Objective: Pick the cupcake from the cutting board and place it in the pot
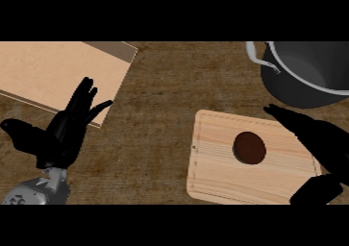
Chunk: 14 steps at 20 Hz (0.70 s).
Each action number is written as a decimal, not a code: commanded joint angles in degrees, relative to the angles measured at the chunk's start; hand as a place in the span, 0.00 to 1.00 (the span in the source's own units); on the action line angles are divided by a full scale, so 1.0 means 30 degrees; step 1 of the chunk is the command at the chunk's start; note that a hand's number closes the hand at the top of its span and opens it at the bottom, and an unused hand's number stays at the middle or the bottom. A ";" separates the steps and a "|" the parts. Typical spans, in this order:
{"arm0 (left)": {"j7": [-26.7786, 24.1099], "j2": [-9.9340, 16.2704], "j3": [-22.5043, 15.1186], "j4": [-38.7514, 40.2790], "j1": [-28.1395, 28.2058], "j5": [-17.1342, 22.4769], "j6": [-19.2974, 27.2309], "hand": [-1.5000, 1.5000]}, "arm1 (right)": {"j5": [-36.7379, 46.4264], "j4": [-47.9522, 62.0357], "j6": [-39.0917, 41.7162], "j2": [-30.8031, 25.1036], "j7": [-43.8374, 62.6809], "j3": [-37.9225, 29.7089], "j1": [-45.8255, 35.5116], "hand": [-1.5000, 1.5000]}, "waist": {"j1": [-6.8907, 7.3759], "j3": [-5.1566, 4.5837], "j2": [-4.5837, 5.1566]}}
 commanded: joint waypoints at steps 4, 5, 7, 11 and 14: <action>-0.0403 -0.0779 -0.0120 0.0922 0.0646 -0.0897 -0.0414 0.50 | 0.2294 0.0627 -0.0016 0.2873 -0.0132 0.0085 -0.0199 0.00 | -0.0026 -0.0057 0.0080; -0.0449 -0.0773 0.0032 0.0839 0.0670 -0.1042 -0.0463 0.50 | 0.2622 0.0235 -0.0053 0.3202 -0.0177 0.0200 0.0406 0.00 | -0.0061 -0.0056 0.0070; 0.0156 -0.0613 0.0388 0.0758 0.0674 -0.0822 -0.0706 0.50 | 0.3173 0.0759 -0.0132 0.2911 -0.1798 -0.0511 0.1180 0.00 | -0.0076 -0.0052 0.0070; -0.0428 -0.0548 0.1207 0.2212 -0.0087 -0.0455 -0.1532 0.50 | 0.2358 0.0626 0.1089 0.4947 0.2544 -0.0171 -0.1496 0.00 | 0.0020 -0.0069 0.0103; 0.0553 -0.0679 0.1008 0.1319 -0.0262 -0.0850 -0.1121 0.50 | 0.4587 0.2317 0.0387 0.6378 0.2822 0.1298 -0.1712 0.00 | 0.0103 -0.0061 0.0105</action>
